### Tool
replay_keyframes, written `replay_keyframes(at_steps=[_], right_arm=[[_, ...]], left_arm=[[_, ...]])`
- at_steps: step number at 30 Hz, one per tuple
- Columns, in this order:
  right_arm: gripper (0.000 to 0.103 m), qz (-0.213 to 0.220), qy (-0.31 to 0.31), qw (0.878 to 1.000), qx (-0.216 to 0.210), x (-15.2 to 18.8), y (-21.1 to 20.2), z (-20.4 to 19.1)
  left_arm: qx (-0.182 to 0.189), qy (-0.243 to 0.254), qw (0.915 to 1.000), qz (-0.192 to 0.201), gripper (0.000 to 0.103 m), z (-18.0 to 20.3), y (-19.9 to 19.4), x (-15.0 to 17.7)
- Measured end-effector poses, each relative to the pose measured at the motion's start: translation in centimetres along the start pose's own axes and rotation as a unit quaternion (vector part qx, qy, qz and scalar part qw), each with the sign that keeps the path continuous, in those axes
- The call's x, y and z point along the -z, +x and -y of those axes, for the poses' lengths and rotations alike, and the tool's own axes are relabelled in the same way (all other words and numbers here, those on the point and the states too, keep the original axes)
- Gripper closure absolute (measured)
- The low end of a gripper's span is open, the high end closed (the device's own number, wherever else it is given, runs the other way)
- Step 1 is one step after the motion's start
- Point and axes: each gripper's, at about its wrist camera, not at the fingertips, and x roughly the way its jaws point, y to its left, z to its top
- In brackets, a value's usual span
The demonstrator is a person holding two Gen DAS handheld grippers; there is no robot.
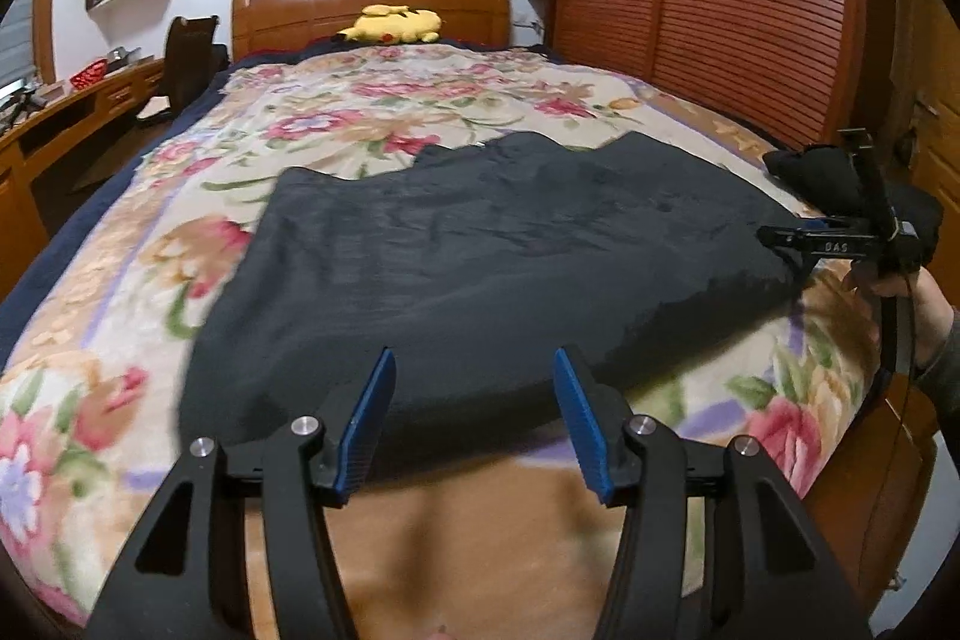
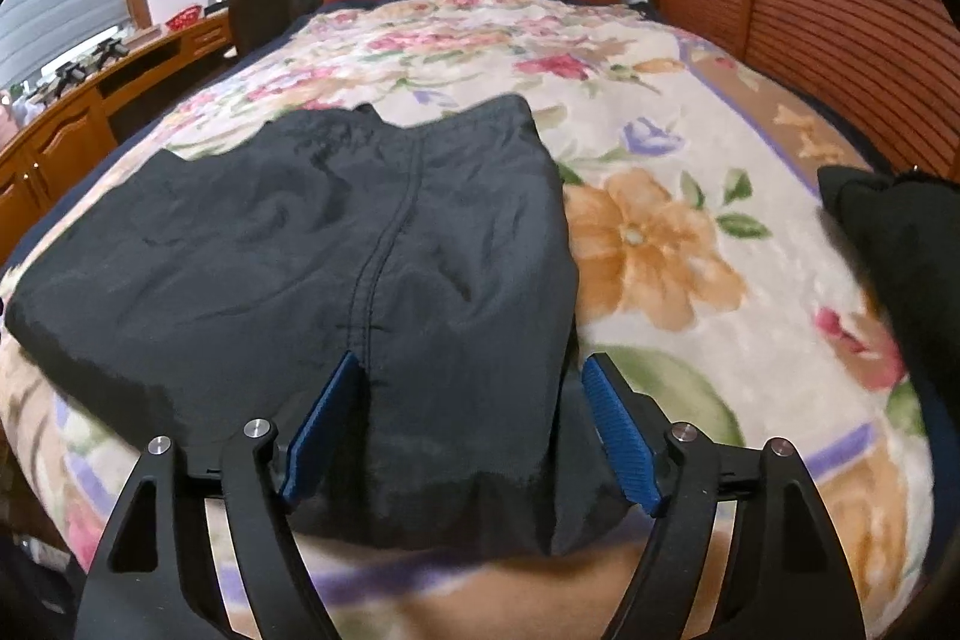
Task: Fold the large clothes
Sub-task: 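Grasp the folded jacket end with the right tool and lift it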
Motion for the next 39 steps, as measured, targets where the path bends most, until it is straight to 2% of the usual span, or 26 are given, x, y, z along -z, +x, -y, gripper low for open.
replay_keyframes(at_steps=[4, 15, 21, 24, 26, 28, 30, 34, 39], right_arm=[[0.018, -0.003, 0.006, 1.000, -0.004, 0.7, 0.7, 0.6], [0.018, -0.013, 0.008, 1.000, -0.014, 1.2, 1.2, 0.6], [0.021, -0.031, 0.018, 0.999, -0.031, 1.6, 1.5, 0.4], [0.028, -0.039, 0.028, 0.998, -0.049, 1.7, 1.6, 0.3], [0.039, -0.044, 0.033, 0.996, -0.072, 1.6, 1.5, 0.4], [0.067, -0.038, 0.023, 0.995, -0.084, 1.3, 1.1, 0.0], [0.082, -0.020, 0.013, 0.997, -0.075, 0.7, -0.2, -0.3], [0.086, 0.014, 0.007, 0.996, -0.083, -1.5, -2.7, -1.1], [0.087, 0.050, -0.029, 0.995, -0.087, -5.0, -5.5, -4.8]], left_arm=[[0.004, 0.006, 1.0000, -0.002, 0.049, 1.8, 1.7, -0.5], [0.001, 0.010, 0.9998, -0.016, 0.048, 3.9, 5.1, -0.5], [0.005, 0.001, 0.9997, -0.023, 0.047, 3.5, 6.0, 0.0], [0.004, 0.002, 0.9997, -0.025, 0.047, 3.6, 6.2, 0.1], [0.004, 0.002, 0.9997, -0.026, 0.047, 3.6, 6.2, 0.2], [0.006, 0.000, 0.9996, -0.028, 0.047, 3.4, 6.2, 0.1], [0.006, -0.001, 0.9994, -0.034, 0.047, 3.3, 6.3, 0.2], [0.012, -0.005, 0.9992, -0.039, 0.047, 3.0, 6.4, 0.6], [0.026, -0.028, 0.9990, -0.024, 0.047, 1.7, 4.2, 0.6]])
